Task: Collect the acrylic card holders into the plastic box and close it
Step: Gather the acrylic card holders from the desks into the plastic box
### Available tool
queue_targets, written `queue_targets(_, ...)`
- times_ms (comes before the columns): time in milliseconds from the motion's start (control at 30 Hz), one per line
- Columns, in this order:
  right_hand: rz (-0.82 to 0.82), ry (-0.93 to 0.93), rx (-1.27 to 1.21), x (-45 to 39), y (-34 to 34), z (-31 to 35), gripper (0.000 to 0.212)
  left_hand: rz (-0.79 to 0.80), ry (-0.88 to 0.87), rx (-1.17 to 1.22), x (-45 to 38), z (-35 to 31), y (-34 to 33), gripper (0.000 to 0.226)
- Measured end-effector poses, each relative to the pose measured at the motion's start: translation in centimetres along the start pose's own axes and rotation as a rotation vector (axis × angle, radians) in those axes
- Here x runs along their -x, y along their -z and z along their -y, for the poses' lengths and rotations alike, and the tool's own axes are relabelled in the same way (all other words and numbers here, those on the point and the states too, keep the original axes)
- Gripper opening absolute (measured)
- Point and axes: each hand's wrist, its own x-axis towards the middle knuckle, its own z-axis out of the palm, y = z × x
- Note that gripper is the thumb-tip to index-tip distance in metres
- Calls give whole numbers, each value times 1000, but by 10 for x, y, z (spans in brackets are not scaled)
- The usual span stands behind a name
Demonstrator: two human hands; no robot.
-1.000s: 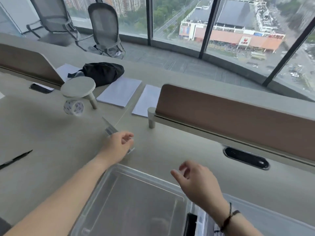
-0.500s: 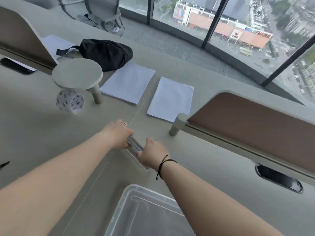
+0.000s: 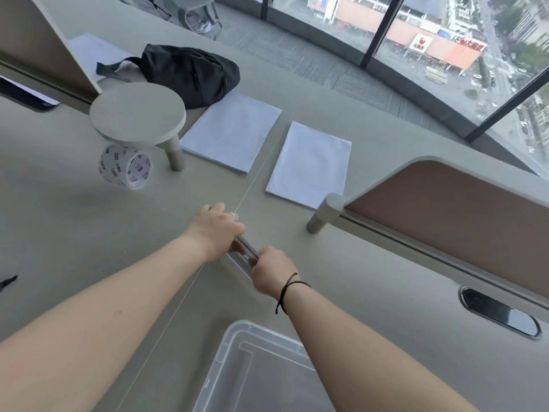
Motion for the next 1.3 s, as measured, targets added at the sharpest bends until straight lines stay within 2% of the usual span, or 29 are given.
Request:
queue_targets(100, 17, 23, 25, 11, 6, -7, 19, 39, 29, -15, 11, -12, 10, 41)
queue_targets(233, -13, 88, 38, 46, 22, -37, 24, -37, 14, -16, 38, -42, 29, 46)
queue_targets(433, -77, 93, -27, 133, 63, -96, 27, -162, -168, 22, 62, -120, 105, 38)
queue_targets(500, -128, 96, -33, 175, 87, -129, 27, -200, -243, 1, 71, -165, 140, 36)
queue_targets(567, -128, 103, -36, 198, 100, -141, 28, -229, -300, 15, 79, -186, 163, 35)
queue_targets(700, -120, 100, -132, 280, 134, -209, 31, -311, -487, -57, 97, -283, 212, 30)
queue_targets(867, -249, 55, -218, 364, 144, -291, 36, -312, -659, -173, 117, -400, 247, 30)
queue_targets(1000, -386, -6, -312, 413, 129, -359, 38, -470, -834, -109, 127, -477, 245, 24)
queue_targets(1067, -430, -29, -390, 434, 114, -390, 39, -577, -897, -14, 133, -509, 236, 28)
queue_targets(1167, -472, -112, -530, 456, 83, -438, 38, -608, -795, 252, 146, -545, 212, 59)
queue_targets(1233, -478, -179, -585, 464, 60, -466, 36, -519, -682, 373, 155, -559, 185, 72)
queue_targets(1300, -461, -249, -615, 465, 35, -491, 36, -349, -583, 356, 163, -569, 154, 73)
